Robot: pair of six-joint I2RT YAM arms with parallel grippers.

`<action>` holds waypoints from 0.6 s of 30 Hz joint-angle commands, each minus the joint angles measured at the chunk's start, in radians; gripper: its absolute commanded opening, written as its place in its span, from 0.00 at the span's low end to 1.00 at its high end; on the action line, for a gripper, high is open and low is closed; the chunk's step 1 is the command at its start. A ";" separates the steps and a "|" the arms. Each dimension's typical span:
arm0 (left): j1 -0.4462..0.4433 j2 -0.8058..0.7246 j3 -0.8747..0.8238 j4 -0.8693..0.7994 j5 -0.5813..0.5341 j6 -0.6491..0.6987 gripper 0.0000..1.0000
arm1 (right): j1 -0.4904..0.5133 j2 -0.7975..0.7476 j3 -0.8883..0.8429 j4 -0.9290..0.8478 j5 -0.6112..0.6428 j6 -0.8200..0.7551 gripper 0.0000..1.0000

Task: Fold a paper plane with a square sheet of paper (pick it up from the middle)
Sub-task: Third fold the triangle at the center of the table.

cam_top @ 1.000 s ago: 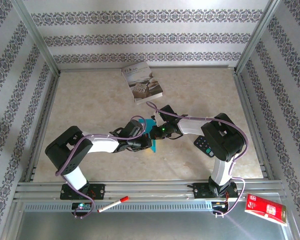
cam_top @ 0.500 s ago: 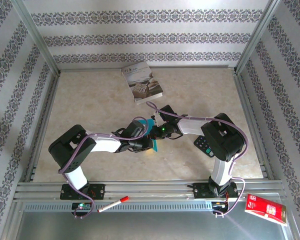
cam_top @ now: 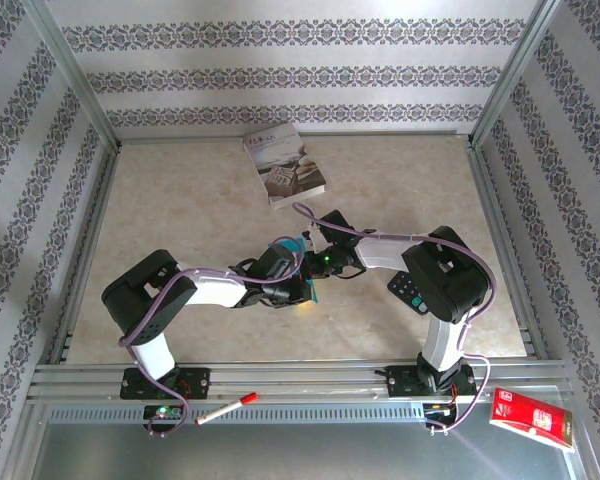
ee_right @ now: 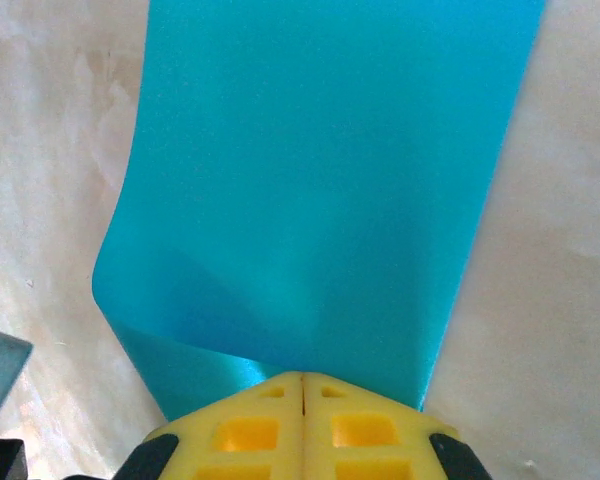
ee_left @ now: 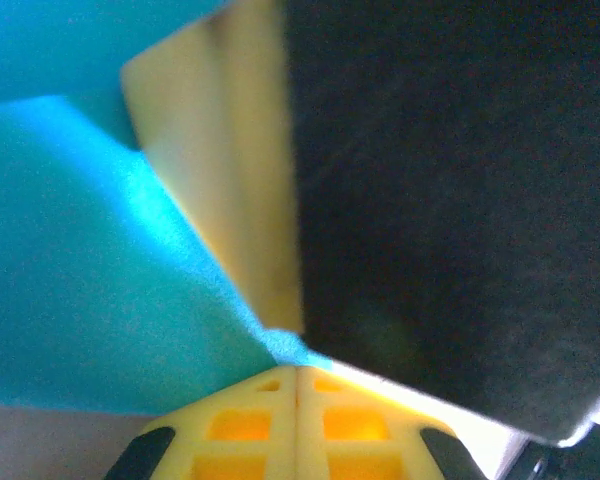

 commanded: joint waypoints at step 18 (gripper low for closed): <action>0.220 -0.217 -0.074 -0.068 0.087 0.021 0.04 | 0.016 0.060 -0.053 -0.054 0.067 0.017 0.01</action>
